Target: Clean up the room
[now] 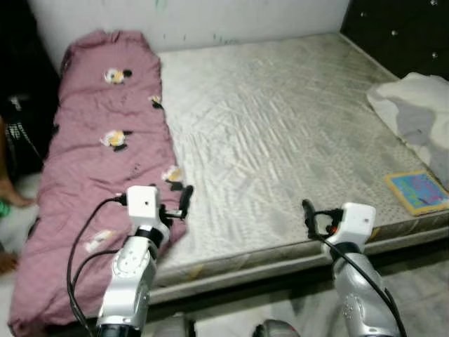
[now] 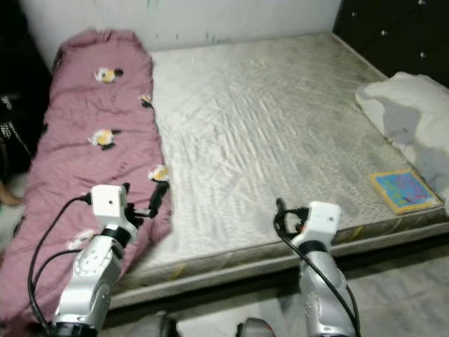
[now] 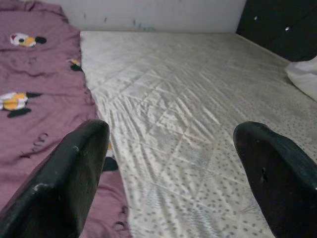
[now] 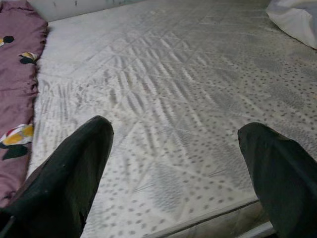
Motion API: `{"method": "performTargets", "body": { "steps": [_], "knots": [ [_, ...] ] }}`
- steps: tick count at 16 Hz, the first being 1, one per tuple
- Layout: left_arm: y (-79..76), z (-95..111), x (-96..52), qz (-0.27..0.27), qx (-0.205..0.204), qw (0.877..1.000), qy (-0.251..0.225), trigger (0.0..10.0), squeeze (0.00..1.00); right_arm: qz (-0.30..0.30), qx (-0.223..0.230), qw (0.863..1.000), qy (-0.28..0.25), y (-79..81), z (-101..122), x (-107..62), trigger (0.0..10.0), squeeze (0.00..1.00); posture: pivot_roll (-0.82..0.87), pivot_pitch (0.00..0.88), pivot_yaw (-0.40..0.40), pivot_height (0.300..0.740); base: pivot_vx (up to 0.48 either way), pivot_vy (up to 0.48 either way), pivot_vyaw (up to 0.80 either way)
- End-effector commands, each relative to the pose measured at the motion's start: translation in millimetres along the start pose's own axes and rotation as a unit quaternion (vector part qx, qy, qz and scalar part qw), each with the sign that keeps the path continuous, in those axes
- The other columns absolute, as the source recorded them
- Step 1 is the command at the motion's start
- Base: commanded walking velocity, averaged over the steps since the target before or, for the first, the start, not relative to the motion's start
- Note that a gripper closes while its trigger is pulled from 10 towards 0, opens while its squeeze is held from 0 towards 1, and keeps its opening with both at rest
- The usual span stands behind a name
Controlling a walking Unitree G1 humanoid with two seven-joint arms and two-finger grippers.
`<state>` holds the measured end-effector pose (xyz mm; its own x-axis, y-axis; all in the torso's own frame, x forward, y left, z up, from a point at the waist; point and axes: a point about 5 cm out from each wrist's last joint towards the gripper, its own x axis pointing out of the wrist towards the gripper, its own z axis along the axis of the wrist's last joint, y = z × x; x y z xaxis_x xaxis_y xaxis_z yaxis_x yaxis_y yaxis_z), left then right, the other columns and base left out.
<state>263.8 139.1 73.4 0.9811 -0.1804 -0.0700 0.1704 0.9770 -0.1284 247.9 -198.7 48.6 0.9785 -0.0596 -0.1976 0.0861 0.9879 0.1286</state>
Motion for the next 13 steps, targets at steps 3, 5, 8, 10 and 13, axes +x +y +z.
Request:
{"method": "performTargets", "body": {
  "steps": [3,5,8,10,13],
  "knots": [
    [11.5,1.7,-2.3,0.019,0.014,1.0,0.001,10.0,0.0,0.013,0.008,1.0,0.003,8.9,-1.5,1.6,10.0,0.0,-0.06,0.065,0.025,0.74,0.0,0.48,0.0],
    [11.7,1.4,-2.4,0.021,0.016,1.0,0.001,10.0,0.0,0.013,0.009,1.0,0.003,8.8,-1.9,1.6,10.0,0.0,-0.06,0.065,0.026,0.74,0.0,0.48,0.0],
    [12.2,1.5,-2.2,0.027,0.02,0.999,-0.001,10.0,0.0,0.021,0.009,1.0,0.0,10.7,-0.9,1.3,10.0,0.0,-0.06,0.066,0.026,0.74,0.0,0.48,0.0],
    [12.6,1.5,-1.9,0.029,0.022,0.999,-0.001,10.0,0.0,0.027,0.003,1.0,-0.007,12.2,0.8,1.1,10.0,0.0,-0.06,0.067,0.026,0.74,0.0,0.48,0.0],
    [12.0,2.0,-1.5,0.031,0.028,0.999,-0.005,10.0,0.0,0.03,0.002,0.999,-0.01,12.5,1.9,0.9,10.0,0.0,-0.06,0.069,0.026,0.74,0.0,0.48,0.72]
  ]
}}
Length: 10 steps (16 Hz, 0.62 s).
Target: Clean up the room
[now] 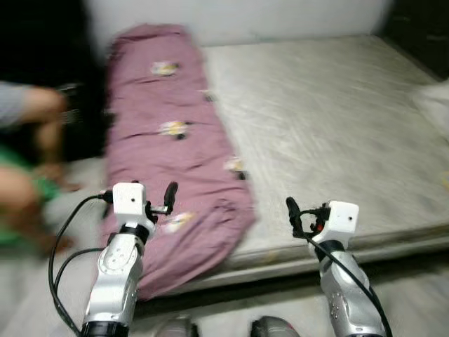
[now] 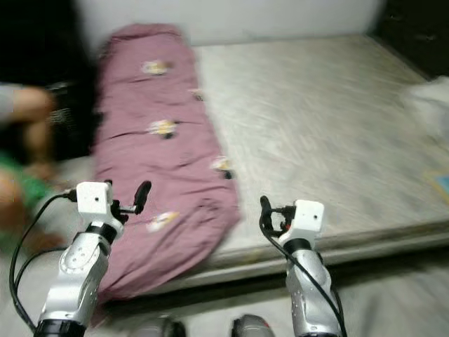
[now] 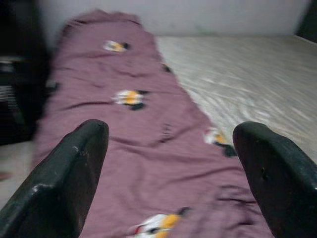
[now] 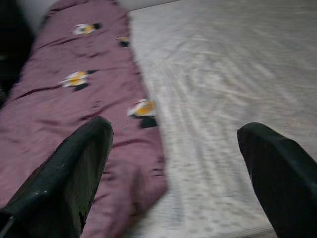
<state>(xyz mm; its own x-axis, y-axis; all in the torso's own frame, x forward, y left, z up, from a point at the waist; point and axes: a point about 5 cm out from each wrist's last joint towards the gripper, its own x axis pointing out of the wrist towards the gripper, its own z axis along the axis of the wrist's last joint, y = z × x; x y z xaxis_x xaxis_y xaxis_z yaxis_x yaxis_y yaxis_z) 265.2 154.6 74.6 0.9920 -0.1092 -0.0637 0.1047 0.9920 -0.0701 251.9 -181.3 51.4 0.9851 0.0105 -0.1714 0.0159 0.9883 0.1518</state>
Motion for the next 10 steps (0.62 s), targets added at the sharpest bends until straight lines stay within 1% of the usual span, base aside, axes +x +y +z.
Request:
{"method": "performTargets", "body": {
  "steps": [1,2,3,6,8,10],
  "knots": [
    [-3.3,-0.9,-0.1,-0.003,0.003,1.0,0.001,10.0,0.0,-0.006,-0.004,1.0,-0.002,-5.2,1.1,-1.9,10.0,0.0,-0.06,0.069,0.026,0.74,0.0,0.48,0.77],
    [-3.3,-0.8,0.0,-0.002,0.004,1.0,0.0,10.0,0.0,-0.007,-0.004,1.0,-0.002,-5.3,0.9,-1.9,10.0,0.0,-0.06,0.069,0.026,0.74,0.0,0.27,0.48],
    [-3.2,-0.9,0.0,0.0,0.005,1.0,-0.001,10.0,0.0,-0.007,-0.004,1.0,-0.001,-5.2,0.5,-2.0,10.0,0.0,-0.06,0.067,0.026,0.74,0.0,0.0,0.46],
    [-2.5,-0.1,-0.3,0.007,0.009,1.0,-0.005,10.0,0.0,-0.008,-0.004,1.0,0.002,-5.1,-0.2,-1.9,10.0,0.0,-0.06,0.069,0.026,0.74,0.0,0.0,0.0],
    [0.7,-1.0,-3.0,0.015,0.012,1.0,-0.005,10.0,0.0,-0.009,-0.004,1.0,0.004,-5.0,-1.2,-2.3,10.0,0.0,-0.06,0.075,0.028,0.74,0.0,0.0,0.0],
    [1.3,-2.6,-5.2,0.011,0.012,1.0,-0.002,10.0,0.0,-0.007,-0.004,1.0,0.006,-3.2,-3.0,-3.4,10.0,0.0,-0.05,0.075,0.028,0.74,0.0,0.0,0.0]
  ]
}}
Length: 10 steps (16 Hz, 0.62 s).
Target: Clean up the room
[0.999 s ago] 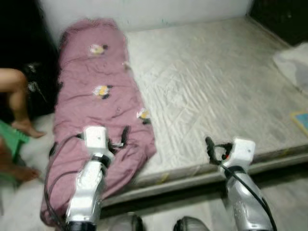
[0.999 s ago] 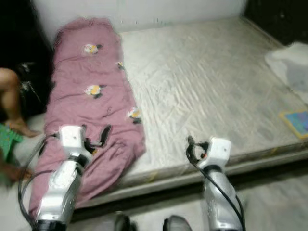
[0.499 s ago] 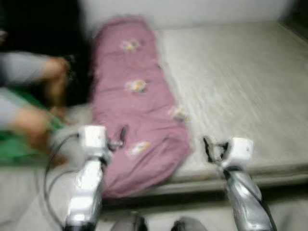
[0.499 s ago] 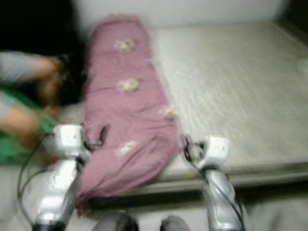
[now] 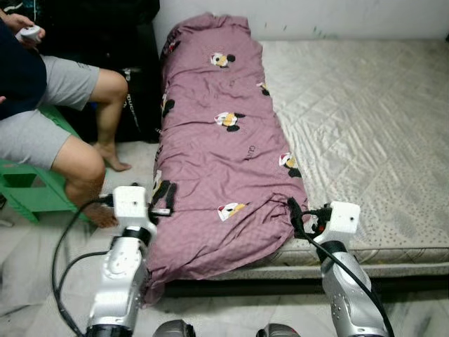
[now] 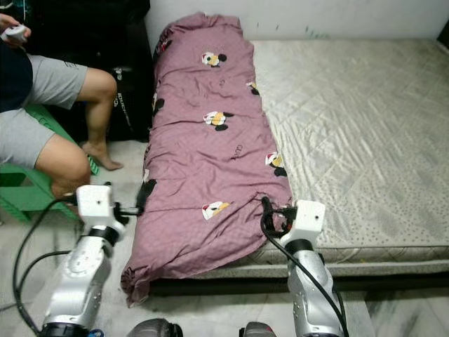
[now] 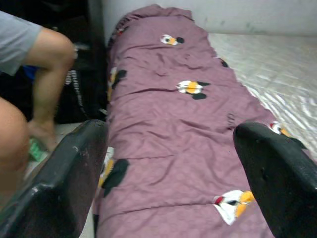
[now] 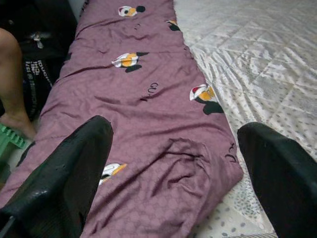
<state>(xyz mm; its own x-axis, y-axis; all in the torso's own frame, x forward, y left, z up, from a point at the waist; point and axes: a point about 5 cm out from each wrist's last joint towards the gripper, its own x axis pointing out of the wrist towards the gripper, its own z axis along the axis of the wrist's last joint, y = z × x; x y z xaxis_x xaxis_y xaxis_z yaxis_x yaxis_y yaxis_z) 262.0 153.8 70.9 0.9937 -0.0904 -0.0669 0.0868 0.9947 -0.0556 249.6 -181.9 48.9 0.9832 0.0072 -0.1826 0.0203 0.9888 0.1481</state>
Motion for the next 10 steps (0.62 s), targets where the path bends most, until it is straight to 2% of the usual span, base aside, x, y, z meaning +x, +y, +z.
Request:
{"method": "performTargets", "body": {
  "steps": [1,10],
  "knots": [
    [2.3,0.9,-2.5,0.001,0.004,1.0,-0.001,10.0,0.0,-0.004,-0.002,1.0,0.001,-1.5,-0.4,-1.4,10.0,0.0,-0.05,0.074,0.029,0.74,0.0,0.0,0.0],
    [4.1,0.1,-5.0,-0.008,0.001,1.0,0.0,10.0,0.0,-0.008,-0.006,1.0,0.001,-2.3,-0.6,-2.4,10.0,0.0,-0.05,0.082,0.03,0.74,0.0,0.0,0.0]
  ]
}}
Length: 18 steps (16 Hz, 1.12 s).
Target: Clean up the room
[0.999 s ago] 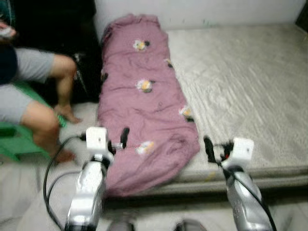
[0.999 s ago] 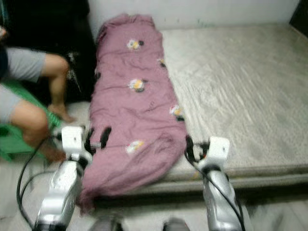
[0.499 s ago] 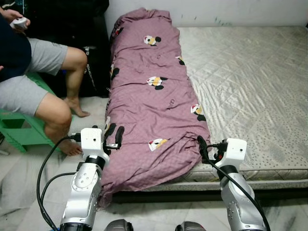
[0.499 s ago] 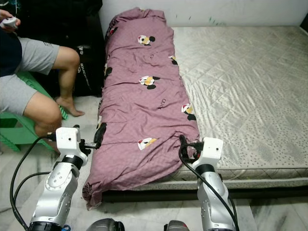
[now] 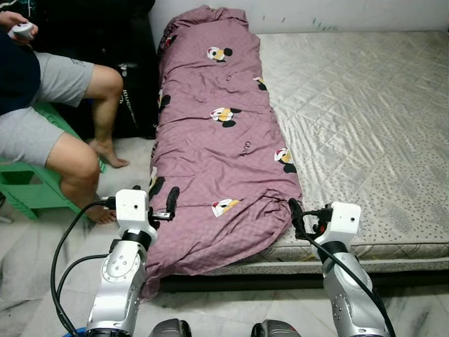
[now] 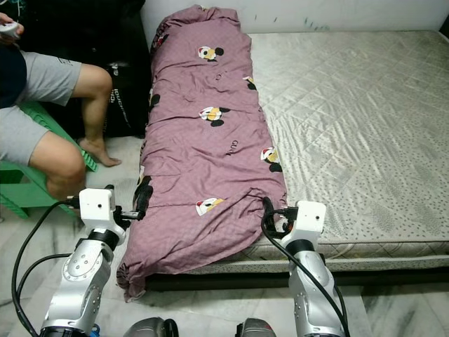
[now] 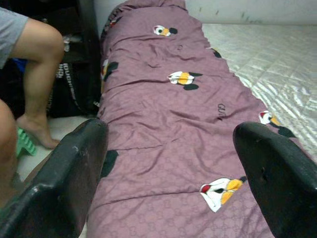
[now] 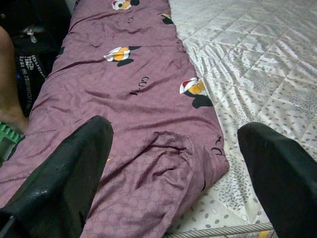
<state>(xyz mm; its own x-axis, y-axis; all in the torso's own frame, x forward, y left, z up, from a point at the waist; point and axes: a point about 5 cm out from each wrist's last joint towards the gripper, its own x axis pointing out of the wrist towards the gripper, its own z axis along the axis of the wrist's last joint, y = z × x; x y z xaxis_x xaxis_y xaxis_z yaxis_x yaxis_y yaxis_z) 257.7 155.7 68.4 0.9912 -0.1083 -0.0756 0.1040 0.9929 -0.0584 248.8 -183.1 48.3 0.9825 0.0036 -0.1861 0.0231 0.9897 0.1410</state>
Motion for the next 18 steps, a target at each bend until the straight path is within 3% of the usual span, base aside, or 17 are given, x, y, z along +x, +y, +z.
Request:
{"method": "performTargets", "body": {
  "steps": [1,11,18],
  "knots": [
    [1.8,3.3,-0.5,-0.001,0.001,1.0,-0.006,10.0,0.0,-0.006,-0.002,1.0,-0.001,-1.0,-0.1,-1.7,10.0,0.0,-0.05,0.082,0.031,0.74,0.274,0.0,0.0],
    [-0.7,3.7,0.4,-0.01,-0.004,1.0,-0.007,10.0,0.0,-0.011,0.003,1.0,0.0,-3.6,0.3,-0.8,10.0,0.0,-0.05,0.079,0.027,0.74,0.335,0.0,-0.1],
    [-0.2,3.4,-0.7,-0.007,-0.003,1.0,-0.005,10.0,0.0,-0.012,0.001,1.0,0.001,-3.6,-0.9,-1.0,10.0,0.0,-0.05,0.082,0.028,0.74,0.0,0.0,0.0]
  ]
}}
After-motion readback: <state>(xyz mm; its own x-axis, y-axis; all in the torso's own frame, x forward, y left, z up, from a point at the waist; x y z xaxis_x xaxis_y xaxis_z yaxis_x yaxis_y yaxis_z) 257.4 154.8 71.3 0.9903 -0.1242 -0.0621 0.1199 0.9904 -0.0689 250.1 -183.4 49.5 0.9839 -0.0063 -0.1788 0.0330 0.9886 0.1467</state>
